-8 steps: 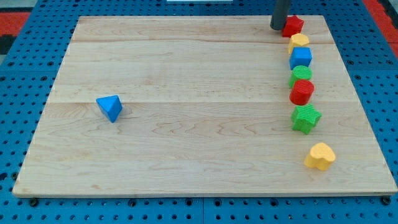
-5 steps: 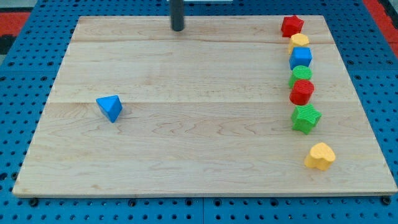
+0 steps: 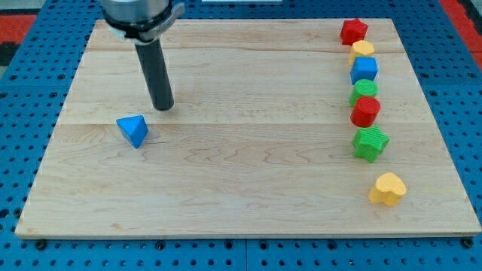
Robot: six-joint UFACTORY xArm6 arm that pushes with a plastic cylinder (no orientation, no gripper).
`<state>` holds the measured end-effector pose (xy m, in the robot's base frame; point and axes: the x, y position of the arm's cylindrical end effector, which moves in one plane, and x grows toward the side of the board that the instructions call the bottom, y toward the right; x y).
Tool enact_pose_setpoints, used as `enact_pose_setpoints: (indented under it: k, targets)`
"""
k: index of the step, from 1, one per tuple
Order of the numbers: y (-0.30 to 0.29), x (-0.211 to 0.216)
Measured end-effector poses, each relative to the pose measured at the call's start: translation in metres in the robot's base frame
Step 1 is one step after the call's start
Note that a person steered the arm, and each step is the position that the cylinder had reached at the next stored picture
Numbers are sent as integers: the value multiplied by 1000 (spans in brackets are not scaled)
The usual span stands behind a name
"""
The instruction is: Slide the blue triangle towards center
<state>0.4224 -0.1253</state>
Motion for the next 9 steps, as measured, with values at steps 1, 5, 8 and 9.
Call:
enact_pose_setpoints:
  k: [1, 5, 8, 9]
  targets:
    - [2, 32]
    - [-11, 0]
    - [7, 64]
    - [51, 64]
